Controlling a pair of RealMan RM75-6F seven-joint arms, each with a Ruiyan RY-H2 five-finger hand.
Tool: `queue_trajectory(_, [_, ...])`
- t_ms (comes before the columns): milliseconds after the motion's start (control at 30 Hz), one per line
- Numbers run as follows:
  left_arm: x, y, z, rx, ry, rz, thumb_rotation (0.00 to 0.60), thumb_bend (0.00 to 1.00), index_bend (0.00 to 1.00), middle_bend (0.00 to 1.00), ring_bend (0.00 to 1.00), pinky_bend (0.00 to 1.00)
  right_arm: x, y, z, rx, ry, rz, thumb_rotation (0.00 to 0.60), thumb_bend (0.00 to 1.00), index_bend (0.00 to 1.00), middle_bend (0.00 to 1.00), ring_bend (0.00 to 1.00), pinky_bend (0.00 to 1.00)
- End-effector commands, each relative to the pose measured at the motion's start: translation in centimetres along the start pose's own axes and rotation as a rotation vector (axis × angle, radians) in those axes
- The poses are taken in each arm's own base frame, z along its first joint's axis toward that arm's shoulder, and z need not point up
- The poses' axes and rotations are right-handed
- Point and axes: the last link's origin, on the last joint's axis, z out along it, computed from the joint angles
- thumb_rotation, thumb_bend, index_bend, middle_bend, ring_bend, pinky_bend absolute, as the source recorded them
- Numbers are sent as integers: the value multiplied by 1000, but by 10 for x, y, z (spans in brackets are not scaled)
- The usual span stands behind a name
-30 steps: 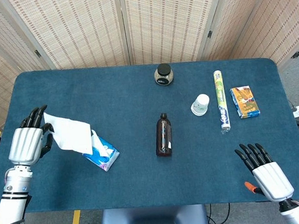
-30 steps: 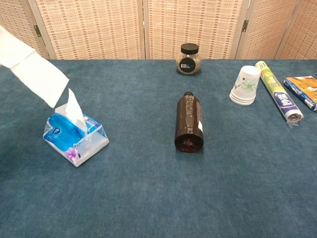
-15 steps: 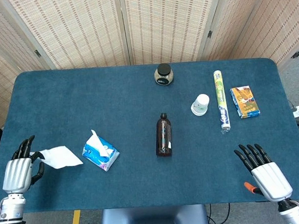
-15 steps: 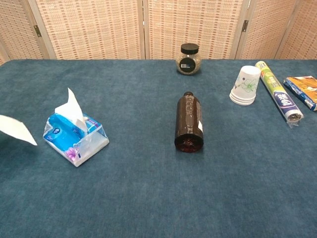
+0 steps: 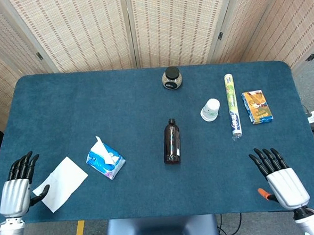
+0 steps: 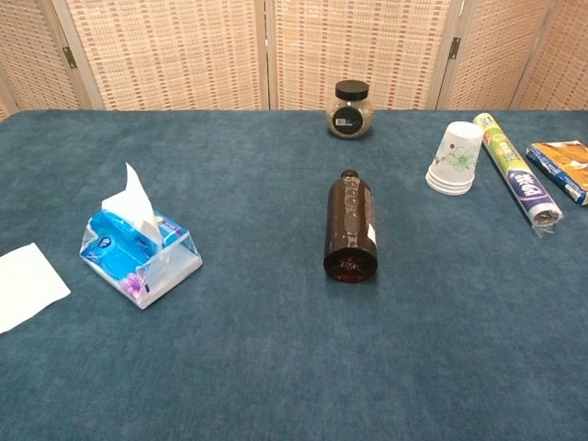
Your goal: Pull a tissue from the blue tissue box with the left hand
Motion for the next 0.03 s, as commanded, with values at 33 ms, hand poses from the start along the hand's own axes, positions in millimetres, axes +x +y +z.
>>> queue_trajectory(33, [5,-4,-7,2,24,2,600,311,0,0,0,114,0,0,0,-1,4,-4,600,26,0,0,0,0])
